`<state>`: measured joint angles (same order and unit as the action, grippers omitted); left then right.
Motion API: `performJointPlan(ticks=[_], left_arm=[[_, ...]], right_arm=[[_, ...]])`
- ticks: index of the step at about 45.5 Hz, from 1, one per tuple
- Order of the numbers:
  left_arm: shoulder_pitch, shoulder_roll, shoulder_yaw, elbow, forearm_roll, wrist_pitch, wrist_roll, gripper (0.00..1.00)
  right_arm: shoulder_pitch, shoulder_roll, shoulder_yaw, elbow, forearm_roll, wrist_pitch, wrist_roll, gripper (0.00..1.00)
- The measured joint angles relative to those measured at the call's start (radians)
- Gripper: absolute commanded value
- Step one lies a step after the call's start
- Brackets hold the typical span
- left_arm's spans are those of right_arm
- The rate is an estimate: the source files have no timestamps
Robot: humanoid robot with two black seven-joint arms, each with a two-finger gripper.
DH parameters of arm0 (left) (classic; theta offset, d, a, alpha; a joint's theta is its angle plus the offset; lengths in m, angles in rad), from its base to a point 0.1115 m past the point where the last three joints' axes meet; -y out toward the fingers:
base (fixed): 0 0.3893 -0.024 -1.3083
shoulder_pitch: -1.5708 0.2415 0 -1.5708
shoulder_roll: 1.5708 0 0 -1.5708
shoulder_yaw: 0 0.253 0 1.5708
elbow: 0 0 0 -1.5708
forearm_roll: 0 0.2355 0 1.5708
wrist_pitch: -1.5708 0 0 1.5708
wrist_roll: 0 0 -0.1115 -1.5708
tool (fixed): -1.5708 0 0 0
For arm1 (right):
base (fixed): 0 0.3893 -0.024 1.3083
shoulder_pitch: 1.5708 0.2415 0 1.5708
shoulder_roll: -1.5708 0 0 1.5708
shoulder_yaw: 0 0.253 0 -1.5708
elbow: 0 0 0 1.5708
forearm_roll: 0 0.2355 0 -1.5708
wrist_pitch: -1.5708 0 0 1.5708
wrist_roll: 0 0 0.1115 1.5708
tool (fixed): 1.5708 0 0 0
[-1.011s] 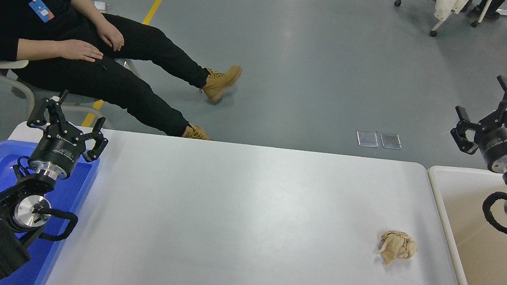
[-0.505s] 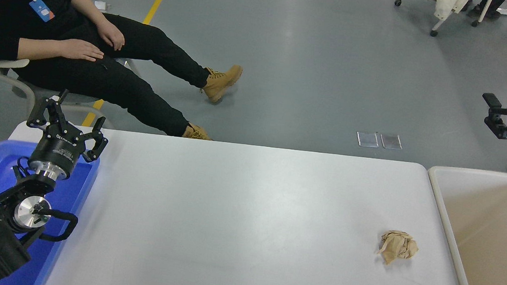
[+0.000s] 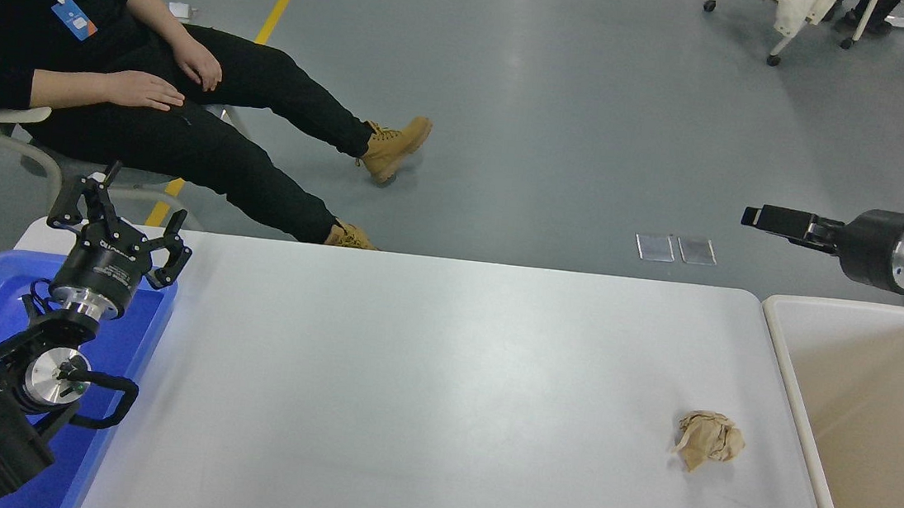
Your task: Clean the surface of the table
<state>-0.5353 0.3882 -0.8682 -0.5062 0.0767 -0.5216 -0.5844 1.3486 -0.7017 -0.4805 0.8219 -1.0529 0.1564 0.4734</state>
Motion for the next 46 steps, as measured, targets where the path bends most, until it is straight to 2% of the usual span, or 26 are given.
performJointPlan(ticks=[6, 15, 46], left_arm=[[0.000, 0.000, 0.000, 0.000, 0.000, 0.000, 0.000, 1.00], [0.000, 0.000, 0.000, 0.000, 0.000, 0.000, 0.000, 1.00], [0.000, 0.000, 0.000, 0.000, 0.000, 0.000, 0.000, 1.00]], right_arm=[[0.002, 0.031, -0.098, 0.037, -0.100, 0.000, 0.030, 1.00], [-0.075, 0.099, -0.172, 0.016, -0.176, -0.022, 0.051, 1.00], [-0.197, 0.159, -0.200, -0.048, -0.211, -0.073, 0.063, 0.99]])
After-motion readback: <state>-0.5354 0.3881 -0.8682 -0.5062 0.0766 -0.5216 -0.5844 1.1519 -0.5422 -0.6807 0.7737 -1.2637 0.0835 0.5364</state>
